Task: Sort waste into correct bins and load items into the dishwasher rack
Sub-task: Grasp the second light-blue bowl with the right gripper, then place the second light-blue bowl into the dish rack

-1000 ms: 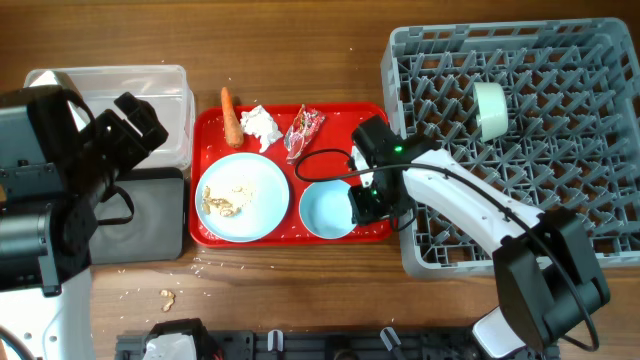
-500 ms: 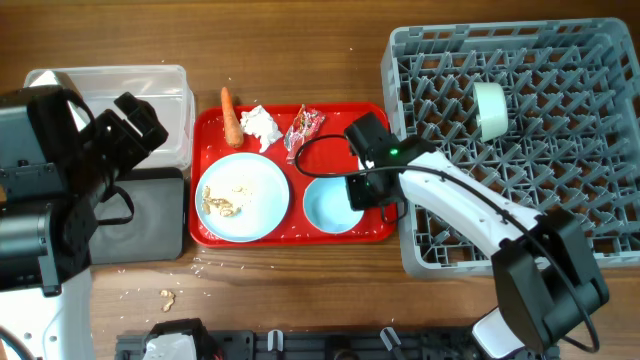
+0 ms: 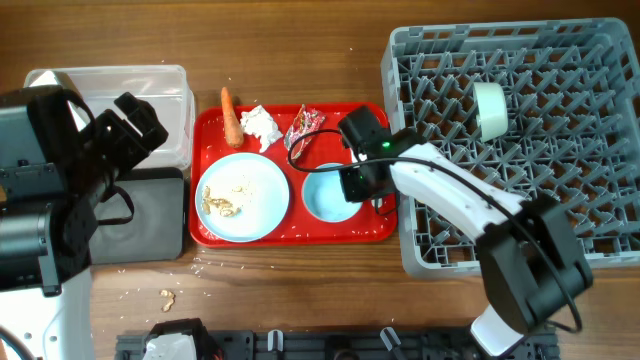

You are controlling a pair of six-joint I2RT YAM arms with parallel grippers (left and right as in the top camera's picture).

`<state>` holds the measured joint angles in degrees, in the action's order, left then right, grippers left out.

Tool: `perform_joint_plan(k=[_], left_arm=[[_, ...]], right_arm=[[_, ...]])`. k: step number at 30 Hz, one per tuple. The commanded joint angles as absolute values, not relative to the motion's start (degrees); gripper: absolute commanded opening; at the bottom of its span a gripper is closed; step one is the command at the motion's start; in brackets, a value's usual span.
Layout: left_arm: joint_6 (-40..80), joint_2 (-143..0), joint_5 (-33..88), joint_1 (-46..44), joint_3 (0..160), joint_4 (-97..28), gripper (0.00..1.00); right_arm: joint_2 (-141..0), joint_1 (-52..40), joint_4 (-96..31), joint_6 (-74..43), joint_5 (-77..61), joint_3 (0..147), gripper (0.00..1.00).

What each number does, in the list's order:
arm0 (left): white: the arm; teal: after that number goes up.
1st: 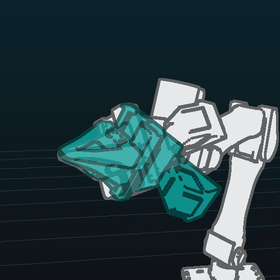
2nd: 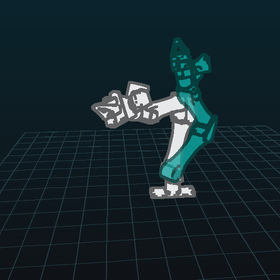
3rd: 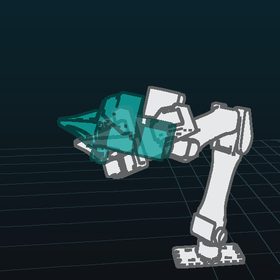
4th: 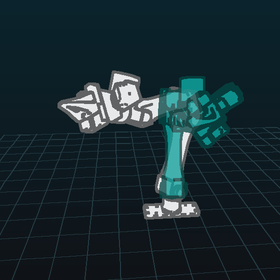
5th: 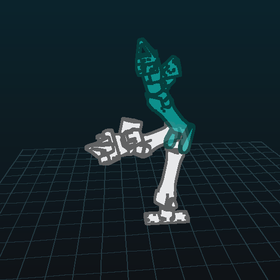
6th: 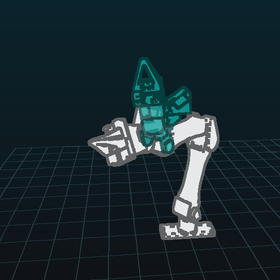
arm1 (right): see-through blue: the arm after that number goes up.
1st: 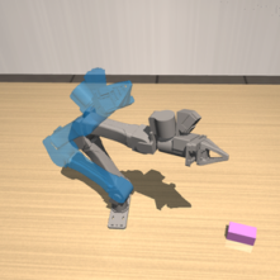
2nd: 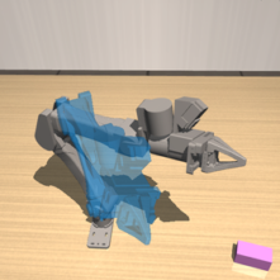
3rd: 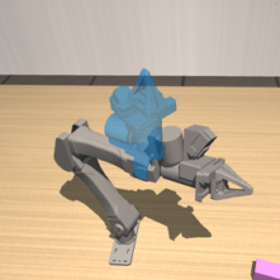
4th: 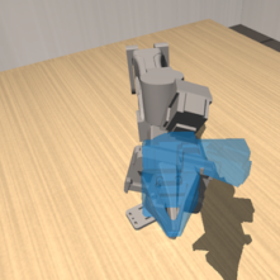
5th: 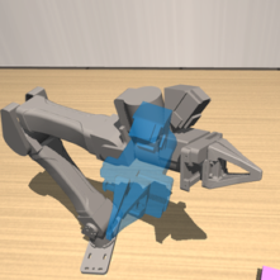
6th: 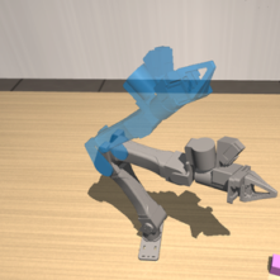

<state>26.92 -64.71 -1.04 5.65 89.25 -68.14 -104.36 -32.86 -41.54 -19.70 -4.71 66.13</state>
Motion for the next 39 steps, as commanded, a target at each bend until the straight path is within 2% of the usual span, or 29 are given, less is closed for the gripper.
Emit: perform_joint_plan(k=[1, 4, 8, 12, 17, 20, 25, 28, 39], left_arm=[[27.46, -64.88, -1.83, 5.96, 89.65, -68.01, 1.00], [27.46, -64.88, -1.83, 5.96, 89.62, -68.01, 1.00], [27.46, -64.88, -1.83, 5.96, 89.62, -68.01, 1.00], [27.46, -64.88, -1.83, 5.96, 89.62, -68.01, 1.00], [27.46, -64.88, -1.83, 5.96, 89.62, -68.01, 1.00], [27.46, -64.88, -1.83, 5.96, 89.65, -68.01, 1.00], [27.46, -64.88, -1.83, 5.96, 89.62, -68.01, 1.00], [27.46, -64.88, -1.83, 5.96, 89.65, -68.01, 1.00], [27.46, -64.88, -1.83, 5.98, 89.62, -68.01, 1.00]], right_arm=[[-104.44, -32.93, -41.69, -19.62, -6.00, 66.65, 0.04], [-99.79, -32.93, -44.45, -19.53, -2.61, 69.95, 0.04], [-90.35, -32.56, -49.45, -19.49, 9.56, 76.01, 0.05], [-79.29, -29.82, -46.19, -15.99, 36.97, 78.15, 0.04], [-77.71, -19.51, -39.62, -5.89, 62.94, 77.67, 0.04], [-81.49, -8.64, -35.18, -2.42, 64.84, 76.42, 0.04], [-91.72, 3.20, -32.73, 0.21, 67.11, 76.42, 0.04], [-97.14, 5.78, -32.12, 0.01, 67.09, 76.42, 0.04], [-107.35, 5.17, -30.55, -0.01, 67.05, 76.42, 0.04]])
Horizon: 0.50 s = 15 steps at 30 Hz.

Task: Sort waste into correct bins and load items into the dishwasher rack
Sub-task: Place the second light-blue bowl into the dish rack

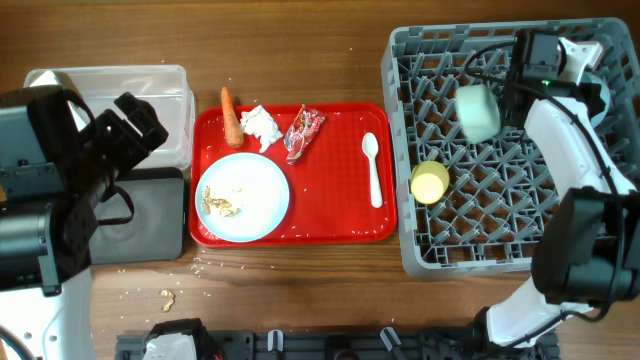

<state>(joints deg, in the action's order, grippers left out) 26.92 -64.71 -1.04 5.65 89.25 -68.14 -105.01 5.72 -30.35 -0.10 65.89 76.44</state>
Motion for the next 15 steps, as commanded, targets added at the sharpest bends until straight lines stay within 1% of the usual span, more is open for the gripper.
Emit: perform_joint_plan(k=[1, 9, 12, 13, 14, 15], left_arm=[[27.46, -64.88, -1.83, 5.96, 89.62, -68.03, 1.00], [27.46, -64.88, -1.83, 5.96, 89.65, -68.01, 1.00], [27.46, -64.88, -1.83, 5.96, 89.65, -68.01, 1.00], [27.46, -64.88, -1.83, 5.96, 89.62, -68.01, 1.00], [27.46, -64.88, -1.83, 5.96, 89.62, -68.01, 1.00], [27.46, -64.88, -1.83, 5.96, 89.62, -68.01, 1.00]], right_arm=[[-107.44, 4.67, -30.68, -0.03, 66.87, 76.42, 0.04], [-107.44, 0.97, -32.47, -0.47, 64.03, 76.38, 0.04], [-107.44, 0.01, -36.45, -4.71, 62.22, 76.38, 0.04], [-107.44, -0.34, -37.58, -4.89, 61.73, 76.38, 0.08], [-107.33, -0.99, -39.05, -4.84, 61.63, 76.44, 0.18], [-107.13, -1.50, -39.90, -4.91, 61.60, 76.51, 0.33]])
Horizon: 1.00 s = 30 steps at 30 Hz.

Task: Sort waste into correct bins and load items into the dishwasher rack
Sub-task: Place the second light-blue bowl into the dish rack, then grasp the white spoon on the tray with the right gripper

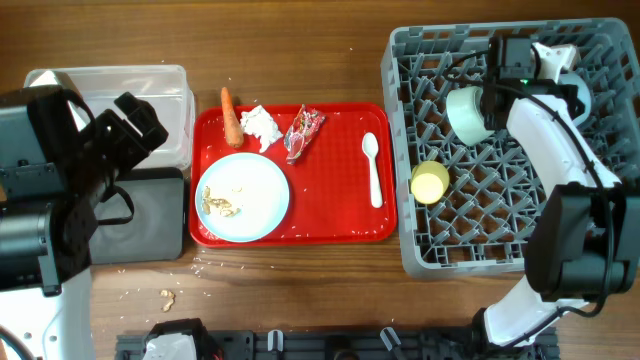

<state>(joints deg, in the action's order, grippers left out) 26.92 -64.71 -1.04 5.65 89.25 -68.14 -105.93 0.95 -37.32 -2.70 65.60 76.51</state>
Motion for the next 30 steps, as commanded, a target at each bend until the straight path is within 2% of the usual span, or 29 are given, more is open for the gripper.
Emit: perform_joint_plan(k=[1, 2, 5, 10, 12, 13, 16, 21, 27, 30], left_arm=[[27.46, -64.88, -1.83, 5.96, 89.65, -68.01, 1.00], [27.46, -64.88, -1.83, 5.96, 89.65, -68.01, 1.00], [27.46, -64.88, -1.83, 5.96, 89.62, -68.01, 1.00], [27.46, -64.88, -1.83, 5.96, 89.65, -68.01, 1.00], [27.46, -64.88, -1.83, 5.96, 89.62, -68.01, 1.00], [27.46, -64.88, -1.83, 5.98, 89.62, -68.01, 1.00], [27.46, -64.88, -1.83, 5.96, 89.65, -68.01, 1.00], [27.44, -64.88, -1.83, 5.96, 89.62, -68.01, 1.00], [27.46, -64.88, -1.83, 5.96, 89.62, -68.01, 1.00], [27.46, -64.88, -1.83, 5.96, 89.62, -68.01, 1.00]], right_arm=[[-106.78, -2.17, -40.21, -5.13, 60.95, 76.60, 0.45], [-106.13, -2.98, -40.71, -5.13, 59.61, 76.86, 0.50], [-101.19, -5.96, -43.64, -6.87, 53.41, 78.91, 0.54], [-90.76, -11.64, -48.69, -7.68, 32.29, 83.09, 0.54], [-85.97, -15.59, -48.95, -7.64, 19.59, 83.44, 0.48], [-84.27, -17.67, -49.08, -7.70, 12.71, 83.44, 0.41], [-83.13, -24.64, -49.74, -10.46, -2.83, 83.29, 0.42], [-93.27, -32.36, -51.29, -19.94, -3.01, 78.98, 0.49], [-107.68, -31.86, -48.38, -24.12, 6.35, 78.89, 0.53], [-114.13, -29.82, -46.81, -24.18, 6.35, 78.89, 0.54]])
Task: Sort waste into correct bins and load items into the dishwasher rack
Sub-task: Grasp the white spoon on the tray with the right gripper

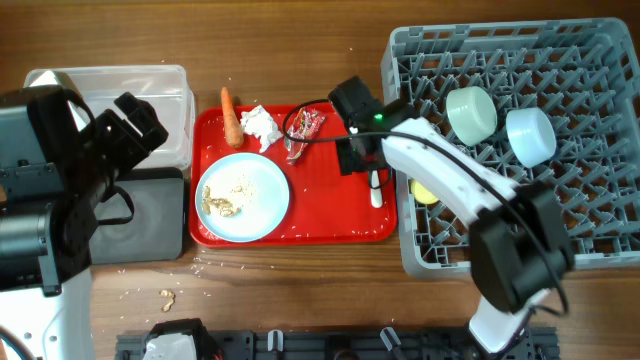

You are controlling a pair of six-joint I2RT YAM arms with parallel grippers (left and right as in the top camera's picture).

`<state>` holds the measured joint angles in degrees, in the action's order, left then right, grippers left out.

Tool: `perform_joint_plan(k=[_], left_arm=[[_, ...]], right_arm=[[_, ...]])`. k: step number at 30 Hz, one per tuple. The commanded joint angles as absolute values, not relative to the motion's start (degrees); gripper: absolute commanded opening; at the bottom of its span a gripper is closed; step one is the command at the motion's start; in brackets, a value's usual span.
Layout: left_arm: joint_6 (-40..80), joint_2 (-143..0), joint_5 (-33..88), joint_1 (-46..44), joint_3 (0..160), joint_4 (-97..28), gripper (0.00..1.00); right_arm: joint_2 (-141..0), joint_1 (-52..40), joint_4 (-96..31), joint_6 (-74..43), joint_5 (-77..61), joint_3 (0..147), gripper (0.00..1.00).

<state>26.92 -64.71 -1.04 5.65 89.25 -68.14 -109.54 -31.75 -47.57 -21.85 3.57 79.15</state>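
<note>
My right gripper [358, 156] hangs over the red tray [330, 225], right at the bowl end of the white spoon [376, 193]; only the spoon's handle shows, and the jaws are hidden from above. A light blue bowl [530, 135] and a pale green cup [472, 112] lie in the grey dishwasher rack [590, 240]. A yellow cup [424, 192] peeks out under the right arm. On the tray sit a plate with crumbs [243, 195], a carrot [231, 115], a crumpled tissue [261, 125] and a red wrapper [304, 130]. My left gripper [140, 120] stays at the far left.
A clear bin [120, 85] stands at the back left, with a dark grey bin [145, 215] in front of it. Crumbs [166, 297] lie on the wooden table near the front. The left arm's bulk covers the left edge.
My right gripper has moved from the back of the rack to the tray, over the spoon. The light blue bowl now lies in the rack to the right of the pale green cup.
First my right gripper was at the light blue bowl on the tray. Then the bowl was gone from the tray and the gripper was over the back of the rack, twice. Now the bowl lies in the rack and the gripper is at the spoon. The left arm never moved.
</note>
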Motion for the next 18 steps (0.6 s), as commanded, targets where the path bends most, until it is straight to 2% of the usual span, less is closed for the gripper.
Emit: perform_joint_plan(k=[1, 3, 5, 8, 10, 18], left_arm=[[27.46, -64.88, -1.83, 5.96, 89.62, -68.01, 1.00], [27.46, -64.88, -1.83, 5.96, 89.65, -68.01, 1.00], [27.46, -64.88, -1.83, 5.96, 89.65, -68.01, 1.00], [27.46, -64.88, -1.83, 5.96, 89.62, -68.01, 1.00], [27.46, -64.88, -1.83, 5.96, 89.65, -68.01, 1.00], [27.46, -64.88, -1.83, 5.98, 89.62, -68.01, 1.00]], right_arm=[[-115.33, -29.32, -46.78, -24.16, 5.82, 78.89, 0.54], [-117.71, -28.36, -46.70, -23.94, 3.62, 78.89, 0.52], [-118.93, -28.10, -46.54, -22.04, 0.32, 78.89, 0.45], [-118.93, -28.42, -44.23, -16.49, -3.90, 78.94, 0.17], [-118.43, -28.73, -44.45, -16.53, -4.40, 79.18, 0.05], [-104.01, -28.56, -44.34, -16.51, -3.40, 80.27, 0.04]])
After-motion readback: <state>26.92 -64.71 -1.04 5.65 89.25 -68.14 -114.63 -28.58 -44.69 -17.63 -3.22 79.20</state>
